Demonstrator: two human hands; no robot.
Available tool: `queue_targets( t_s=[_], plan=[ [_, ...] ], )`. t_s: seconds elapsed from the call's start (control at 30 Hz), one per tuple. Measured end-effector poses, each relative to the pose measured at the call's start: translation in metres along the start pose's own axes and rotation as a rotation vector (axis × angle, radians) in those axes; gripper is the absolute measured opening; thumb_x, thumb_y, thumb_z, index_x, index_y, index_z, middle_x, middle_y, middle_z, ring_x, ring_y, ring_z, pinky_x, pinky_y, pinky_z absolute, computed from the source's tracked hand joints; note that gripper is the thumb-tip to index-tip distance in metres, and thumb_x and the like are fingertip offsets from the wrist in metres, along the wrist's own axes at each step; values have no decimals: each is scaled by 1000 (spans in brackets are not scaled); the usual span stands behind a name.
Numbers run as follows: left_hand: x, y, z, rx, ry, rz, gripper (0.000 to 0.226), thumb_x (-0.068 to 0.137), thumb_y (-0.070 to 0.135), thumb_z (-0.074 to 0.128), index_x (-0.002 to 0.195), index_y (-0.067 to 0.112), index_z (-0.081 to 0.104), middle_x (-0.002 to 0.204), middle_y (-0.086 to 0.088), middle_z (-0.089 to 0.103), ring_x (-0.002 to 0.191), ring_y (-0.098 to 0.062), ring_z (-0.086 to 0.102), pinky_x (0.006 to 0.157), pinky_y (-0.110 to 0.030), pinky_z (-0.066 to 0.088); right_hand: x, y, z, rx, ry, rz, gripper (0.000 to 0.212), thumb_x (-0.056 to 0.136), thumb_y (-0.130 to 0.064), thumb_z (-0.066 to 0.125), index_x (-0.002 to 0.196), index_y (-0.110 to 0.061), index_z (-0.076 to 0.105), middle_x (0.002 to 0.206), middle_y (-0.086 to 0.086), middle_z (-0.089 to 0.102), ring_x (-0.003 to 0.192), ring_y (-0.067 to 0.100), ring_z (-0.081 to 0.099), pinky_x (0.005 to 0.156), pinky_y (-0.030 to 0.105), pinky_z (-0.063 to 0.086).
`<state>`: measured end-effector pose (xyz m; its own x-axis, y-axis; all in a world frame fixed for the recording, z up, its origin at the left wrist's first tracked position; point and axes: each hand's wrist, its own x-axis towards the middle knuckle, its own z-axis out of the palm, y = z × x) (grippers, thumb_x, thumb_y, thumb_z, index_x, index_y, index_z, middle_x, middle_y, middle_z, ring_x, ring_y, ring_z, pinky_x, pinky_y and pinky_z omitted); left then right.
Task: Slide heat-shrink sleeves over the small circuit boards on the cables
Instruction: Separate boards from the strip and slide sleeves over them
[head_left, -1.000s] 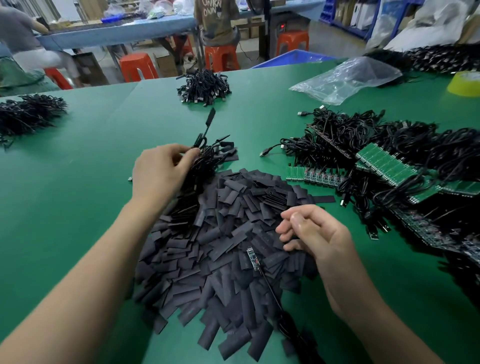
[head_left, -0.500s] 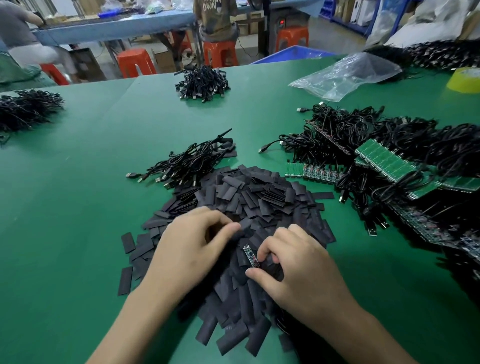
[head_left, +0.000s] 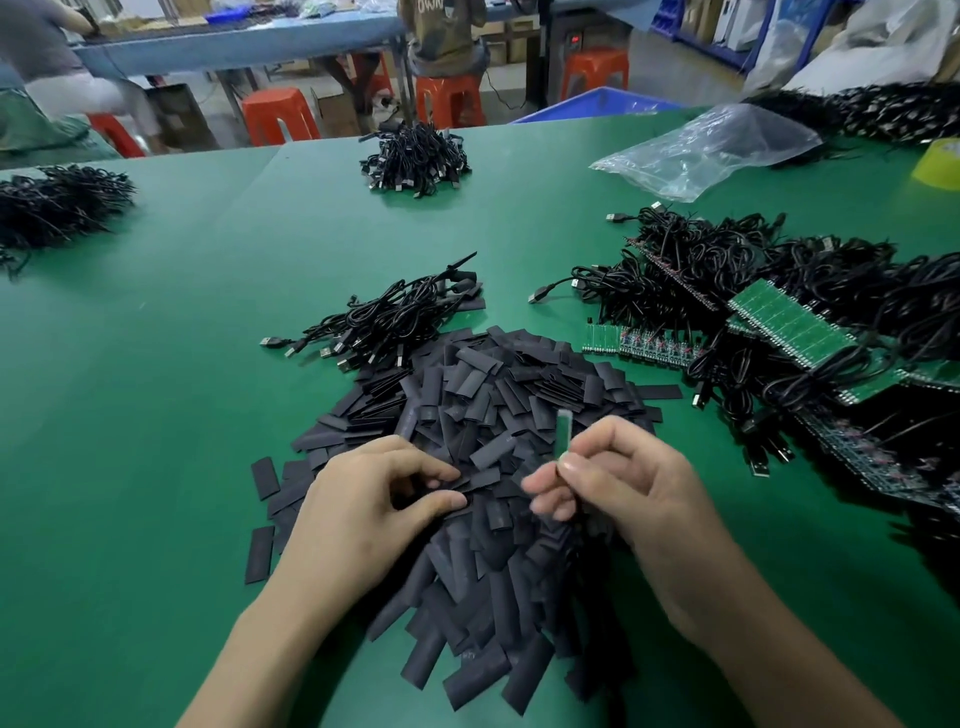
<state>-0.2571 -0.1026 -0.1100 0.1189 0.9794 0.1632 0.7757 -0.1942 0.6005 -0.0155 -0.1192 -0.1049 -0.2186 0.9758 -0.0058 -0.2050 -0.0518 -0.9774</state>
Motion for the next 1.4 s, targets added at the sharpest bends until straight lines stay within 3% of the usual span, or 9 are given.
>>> queue_targets(
  t_s=[0.17,0.3,0.4,0.57,0.7,0.87,1.03,1.2,1.4],
  plan=[
    [1,-5,-9,-77,-83,35,14,85,26,81,92,38,81,92,19,71,88,-5,67,82,-27,51,4,-4,-10,375,-32,6,24,81,-22,75,99,-16,60,73,5,60,45,9,43,43,20,38],
    [0,0,-12,-248,-30,40,13,86,28,74,95,33,82,90,9,75,86,-12,70,77,-26,53,0,-5,-10,29,-64,-73,28,85,-33,79,110,-23,70,69,0,60,55,7,47,53,16,42],
    [-4,12,-8,-609,-154,-26,13,86,29,76,97,30,80,76,-4,75,69,-11,71,69,-18,51,-5,0,4,-248,-73,-132,22,86,-41,70,105,-28,69,68,5,57,64,10,51,62,21,43],
    [-6,21,3,-839,-214,-2,14,87,16,72,98,23,78,65,-7,70,59,-12,66,63,-15,47,-7,8,14,-326,-55,-109,9,90,-28,76,92,-23,69,61,-15,51,55,-3,42,55,9,36],
    [-9,25,10,-822,-174,24,16,83,18,80,99,23,80,69,-5,72,60,-13,67,66,-18,51,-6,9,13,-384,-42,-105,15,95,-31,69,86,-19,71,65,-6,64,62,5,51,59,24,40],
    [-10,28,16,-315,90,362,29,79,28,86,105,19,81,94,8,73,83,-14,69,72,-26,55,-5,11,15,-385,7,-85,32,87,-50,64,86,-18,71,75,12,70,68,20,57,63,49,48],
    [-8,23,16,-379,170,237,22,80,30,82,102,29,80,96,15,74,87,-8,69,76,-22,52,-2,12,9,-373,15,-81,43,100,-55,43,92,-22,69,61,-7,51,56,9,44,55,20,37],
    [-6,16,16,-486,173,115,22,78,41,82,100,39,78,97,11,76,74,-13,69,70,-42,58,-1,8,2,-507,15,-109,37,94,-54,50,87,-20,60,62,-10,44,58,9,38,56,25,33],
    [-6,18,20,-452,151,173,18,80,38,79,98,36,79,98,12,76,87,-19,70,73,-36,55,-4,5,7,-590,11,-144,29,100,-32,62,76,-17,57,56,-9,43,53,4,35,51,21,29]
  ],
)
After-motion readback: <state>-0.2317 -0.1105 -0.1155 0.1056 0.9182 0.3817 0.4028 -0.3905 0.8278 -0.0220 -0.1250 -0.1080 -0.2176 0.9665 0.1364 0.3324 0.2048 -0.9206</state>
